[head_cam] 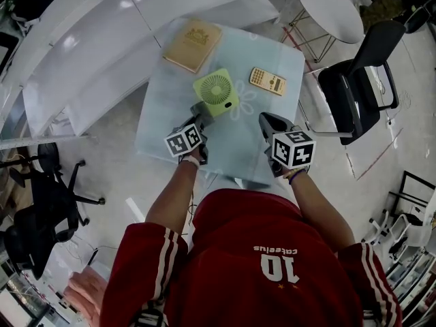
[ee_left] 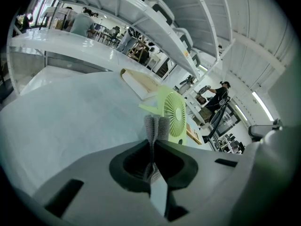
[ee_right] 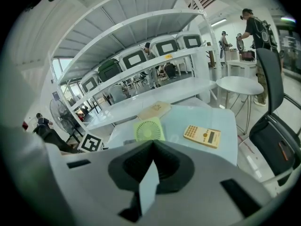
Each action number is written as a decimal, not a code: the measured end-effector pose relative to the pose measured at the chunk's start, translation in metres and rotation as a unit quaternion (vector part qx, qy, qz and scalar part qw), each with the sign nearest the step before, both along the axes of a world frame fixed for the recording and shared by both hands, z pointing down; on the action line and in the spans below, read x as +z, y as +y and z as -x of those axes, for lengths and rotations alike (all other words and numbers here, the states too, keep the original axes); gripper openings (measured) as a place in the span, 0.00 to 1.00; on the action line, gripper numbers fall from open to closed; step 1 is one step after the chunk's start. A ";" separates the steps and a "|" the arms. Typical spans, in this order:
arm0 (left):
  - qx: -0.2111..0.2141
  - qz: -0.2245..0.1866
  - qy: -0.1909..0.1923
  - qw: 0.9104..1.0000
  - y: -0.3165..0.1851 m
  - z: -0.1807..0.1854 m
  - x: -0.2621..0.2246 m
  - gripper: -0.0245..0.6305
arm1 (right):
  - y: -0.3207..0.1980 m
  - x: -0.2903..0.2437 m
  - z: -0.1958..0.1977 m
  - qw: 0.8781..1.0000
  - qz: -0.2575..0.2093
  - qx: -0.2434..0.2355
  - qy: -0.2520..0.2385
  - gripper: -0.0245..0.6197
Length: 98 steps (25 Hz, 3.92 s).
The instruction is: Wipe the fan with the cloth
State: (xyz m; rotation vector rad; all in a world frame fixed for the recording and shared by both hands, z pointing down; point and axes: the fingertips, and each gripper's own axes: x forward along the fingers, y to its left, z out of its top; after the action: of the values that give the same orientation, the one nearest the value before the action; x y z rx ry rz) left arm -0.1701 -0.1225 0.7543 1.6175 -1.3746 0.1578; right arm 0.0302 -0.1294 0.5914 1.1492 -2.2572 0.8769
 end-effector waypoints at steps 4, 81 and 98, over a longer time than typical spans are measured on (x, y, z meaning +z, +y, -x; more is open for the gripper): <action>-0.005 0.000 -0.002 1.000 0.002 0.009 0.000 0.08 | 0.001 0.000 0.007 1.000 -0.001 -0.002 0.000 0.05; -0.071 -0.297 -0.206 0.930 0.234 -0.155 -0.356 0.08 | 0.117 -0.101 -0.203 0.980 -0.108 -0.155 -0.063 0.05; -0.046 -0.395 -0.227 0.889 0.227 -0.095 -0.482 0.08 | 0.096 -0.273 -0.192 0.960 -0.236 -0.050 -0.139 0.05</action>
State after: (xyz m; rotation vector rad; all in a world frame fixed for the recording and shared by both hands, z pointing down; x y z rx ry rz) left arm -0.0750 0.1045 0.2727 2.2674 -2.0449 -0.1131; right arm 0.2222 -0.0338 0.3181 1.1436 -2.8349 0.4923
